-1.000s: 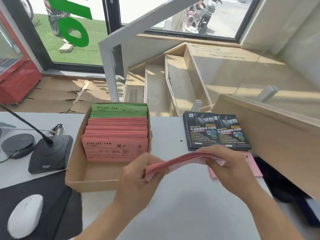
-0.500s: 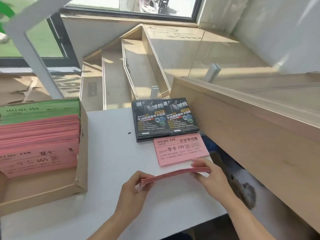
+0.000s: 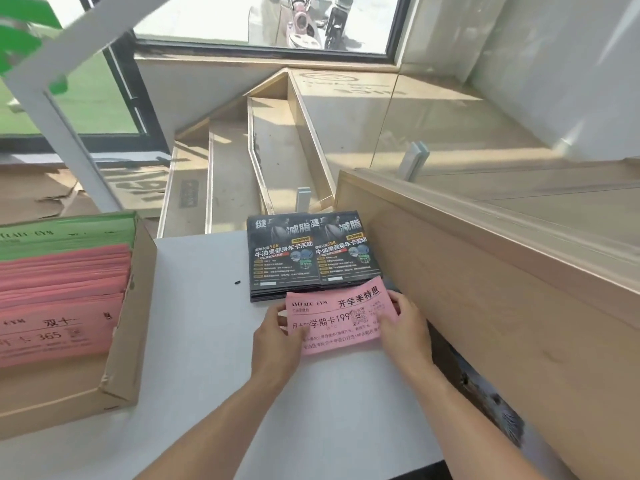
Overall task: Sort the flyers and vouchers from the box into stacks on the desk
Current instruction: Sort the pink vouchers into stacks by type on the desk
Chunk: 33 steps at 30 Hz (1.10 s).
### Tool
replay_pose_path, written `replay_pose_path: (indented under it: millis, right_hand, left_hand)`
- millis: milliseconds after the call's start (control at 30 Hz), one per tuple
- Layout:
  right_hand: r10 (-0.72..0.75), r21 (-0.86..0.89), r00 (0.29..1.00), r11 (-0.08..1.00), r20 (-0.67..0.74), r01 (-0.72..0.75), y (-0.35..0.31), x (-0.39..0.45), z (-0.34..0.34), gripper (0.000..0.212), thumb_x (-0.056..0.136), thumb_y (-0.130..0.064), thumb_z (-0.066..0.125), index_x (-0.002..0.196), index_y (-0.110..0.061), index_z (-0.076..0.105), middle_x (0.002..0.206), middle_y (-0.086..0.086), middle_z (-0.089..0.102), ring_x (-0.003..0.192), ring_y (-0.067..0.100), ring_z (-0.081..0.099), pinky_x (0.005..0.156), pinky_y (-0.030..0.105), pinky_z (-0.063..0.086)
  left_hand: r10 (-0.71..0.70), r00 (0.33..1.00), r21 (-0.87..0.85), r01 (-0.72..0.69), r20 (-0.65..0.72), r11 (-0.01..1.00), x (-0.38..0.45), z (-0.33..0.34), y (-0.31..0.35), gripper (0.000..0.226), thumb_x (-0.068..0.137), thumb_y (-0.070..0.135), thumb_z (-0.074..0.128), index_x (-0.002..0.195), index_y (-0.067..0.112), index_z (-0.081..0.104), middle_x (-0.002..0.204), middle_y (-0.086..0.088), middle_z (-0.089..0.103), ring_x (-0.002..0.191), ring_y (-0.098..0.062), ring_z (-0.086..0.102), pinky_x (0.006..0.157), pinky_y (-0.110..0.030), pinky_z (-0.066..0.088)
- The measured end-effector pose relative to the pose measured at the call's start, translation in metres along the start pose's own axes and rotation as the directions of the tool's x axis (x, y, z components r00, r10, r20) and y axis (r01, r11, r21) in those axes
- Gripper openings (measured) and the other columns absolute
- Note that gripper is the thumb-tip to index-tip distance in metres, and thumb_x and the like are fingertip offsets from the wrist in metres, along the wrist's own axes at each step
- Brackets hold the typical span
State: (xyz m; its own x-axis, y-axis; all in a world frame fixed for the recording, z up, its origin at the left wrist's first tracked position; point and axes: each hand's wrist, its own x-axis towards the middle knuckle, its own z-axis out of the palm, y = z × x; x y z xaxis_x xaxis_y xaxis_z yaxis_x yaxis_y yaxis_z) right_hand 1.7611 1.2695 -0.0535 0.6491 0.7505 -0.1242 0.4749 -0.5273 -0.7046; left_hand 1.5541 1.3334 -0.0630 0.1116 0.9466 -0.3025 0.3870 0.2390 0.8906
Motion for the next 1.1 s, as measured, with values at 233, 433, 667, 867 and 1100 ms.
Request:
replay_pose_path:
  millis: [233,433,667,867,1100]
  right_hand:
    - [-0.085,-0.111,0.989,0.989,0.117,0.098,0.019,0.003,0.013,0.056,0.098,-0.025,0.053,0.151,-0.032,0.036,0.14,-0.004,0.047,0.129,0.017,0.043,0.107,0.041,0.043]
    - [-0.085,-0.224,0.971,0.965,0.225,0.136,0.014,0.006,0.01,0.065,0.088,-0.009,0.062,0.147,-0.026,0.04,0.147,-0.003,0.038,0.128,0.018,0.039,0.104,0.041,0.046]
    - [-0.073,-0.401,0.958,0.897,0.278,0.185,0.007,0.005,0.009,0.073,0.087,-0.014,0.063,0.151,-0.024,0.029,0.16,0.008,0.021,0.145,0.028,0.023,0.117,0.045,0.029]
    - [-0.287,-0.391,0.939,0.855,0.189,0.34,-0.029,-0.028,0.029,0.058,0.089,-0.011,0.06,0.143,-0.028,0.046,0.145,-0.005,0.04,0.136,0.016,0.03,0.115,0.035,0.031]
    - [-0.315,-0.411,0.921,0.826,0.228,0.385,-0.082,-0.054,0.063,0.046,0.087,-0.017,0.06,0.13,-0.032,0.055,0.125,-0.01,0.054,0.115,0.015,0.046,0.102,0.036,0.039]
  left_hand:
    - [0.096,0.995,0.095,-0.099,0.029,0.991,-0.003,0.01,-0.018,0.084,0.064,0.015,0.085,0.135,0.039,0.046,0.125,0.016,0.049,0.122,-0.009,0.05,0.101,-0.034,0.05]
    - [0.102,0.989,0.198,-0.122,0.105,0.973,-0.013,0.026,-0.004,0.097,0.084,-0.005,0.046,0.161,0.032,0.001,0.168,0.013,0.005,0.153,-0.005,0.01,0.108,-0.012,0.02]
    - [0.11,0.986,0.193,-0.133,0.128,0.972,-0.01,0.026,-0.004,0.096,0.083,-0.006,0.047,0.16,0.029,0.002,0.169,0.012,-0.003,0.153,-0.002,-0.002,0.109,-0.012,0.013]
    - [0.237,0.972,0.095,-0.237,0.008,0.967,-0.031,-0.005,0.001,0.087,0.086,0.001,0.063,0.157,0.033,0.024,0.165,0.019,0.015,0.145,0.01,0.014,0.121,-0.023,0.023]
    - [0.512,0.811,0.059,-0.518,-0.282,0.853,-0.069,-0.111,0.008,0.057,0.084,-0.01,0.07,0.127,0.026,0.061,0.146,0.017,0.051,0.138,-0.009,0.047,0.112,-0.023,0.037]
